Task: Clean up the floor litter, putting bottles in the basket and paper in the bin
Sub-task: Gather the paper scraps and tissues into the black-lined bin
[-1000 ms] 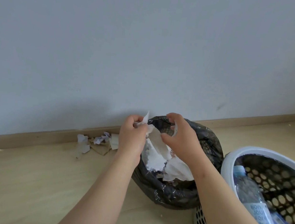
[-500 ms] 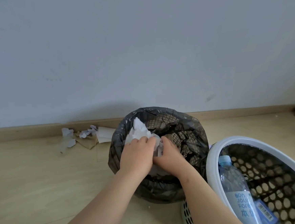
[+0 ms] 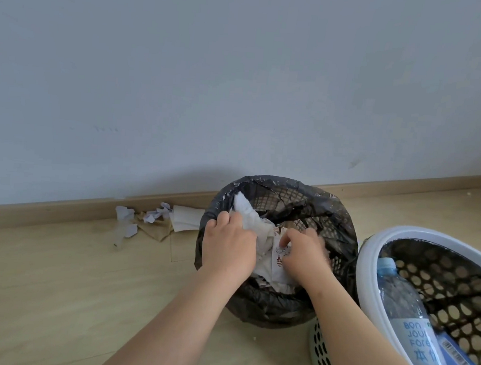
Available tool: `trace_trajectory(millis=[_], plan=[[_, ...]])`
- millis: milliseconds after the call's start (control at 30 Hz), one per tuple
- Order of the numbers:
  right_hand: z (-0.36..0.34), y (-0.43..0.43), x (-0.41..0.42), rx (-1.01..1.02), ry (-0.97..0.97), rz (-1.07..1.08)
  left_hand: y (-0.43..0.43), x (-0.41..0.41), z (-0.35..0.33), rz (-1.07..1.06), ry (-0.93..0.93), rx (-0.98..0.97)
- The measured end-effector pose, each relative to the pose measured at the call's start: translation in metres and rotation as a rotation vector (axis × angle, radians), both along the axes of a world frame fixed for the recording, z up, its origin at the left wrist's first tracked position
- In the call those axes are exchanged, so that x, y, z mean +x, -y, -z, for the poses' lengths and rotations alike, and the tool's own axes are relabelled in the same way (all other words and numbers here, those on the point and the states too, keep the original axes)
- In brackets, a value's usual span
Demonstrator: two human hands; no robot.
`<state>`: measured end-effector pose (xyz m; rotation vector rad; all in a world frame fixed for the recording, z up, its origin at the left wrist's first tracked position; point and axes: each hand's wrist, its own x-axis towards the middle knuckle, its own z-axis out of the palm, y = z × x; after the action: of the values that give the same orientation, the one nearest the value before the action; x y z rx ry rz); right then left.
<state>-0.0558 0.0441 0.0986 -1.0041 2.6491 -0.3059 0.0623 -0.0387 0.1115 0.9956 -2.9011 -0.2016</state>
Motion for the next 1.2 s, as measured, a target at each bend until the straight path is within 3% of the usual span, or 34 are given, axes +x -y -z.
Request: trace_trajectory(millis=[133,300,367,500,600,667,767,900,1033,1200], plan=[[0.008,0.002,0.003,0.117,0.218,-0.106,-0.005,-0.001,0.0,0.064,0.116,0.013],[0.004,0.008,0.002,0.231,0.256,-0.17,-0.006,-0.001,-0.001,0.057,0.195,0.021],[-0.006,0.011,0.001,0.207,0.192,-0.104,-0.003,0.0,-0.001,0.064,0.135,0.017],[-0.029,0.02,0.007,-0.073,0.007,0.023,0.007,0.004,-0.008,0.083,-0.117,0.035],[-0.03,0.032,0.014,-0.226,0.021,-0.065,0.02,0.012,-0.013,0.025,-0.335,0.091],[-0.019,0.037,0.019,-0.127,0.094,-0.161,0.029,0.018,-0.013,-0.053,-0.424,0.135],[-0.002,0.034,0.026,0.138,0.135,-0.251,0.037,0.027,-0.009,-0.153,-0.384,0.31],[-0.005,0.032,0.029,0.238,0.128,-0.316,0.041,0.034,0.004,-0.285,-0.322,0.658],[-0.023,0.036,0.033,0.121,0.11,-0.21,0.042,0.035,0.011,-0.458,-0.455,0.861],[-0.049,0.046,0.036,-0.131,0.083,-0.159,0.061,0.056,-0.002,-0.513,-0.489,0.824]])
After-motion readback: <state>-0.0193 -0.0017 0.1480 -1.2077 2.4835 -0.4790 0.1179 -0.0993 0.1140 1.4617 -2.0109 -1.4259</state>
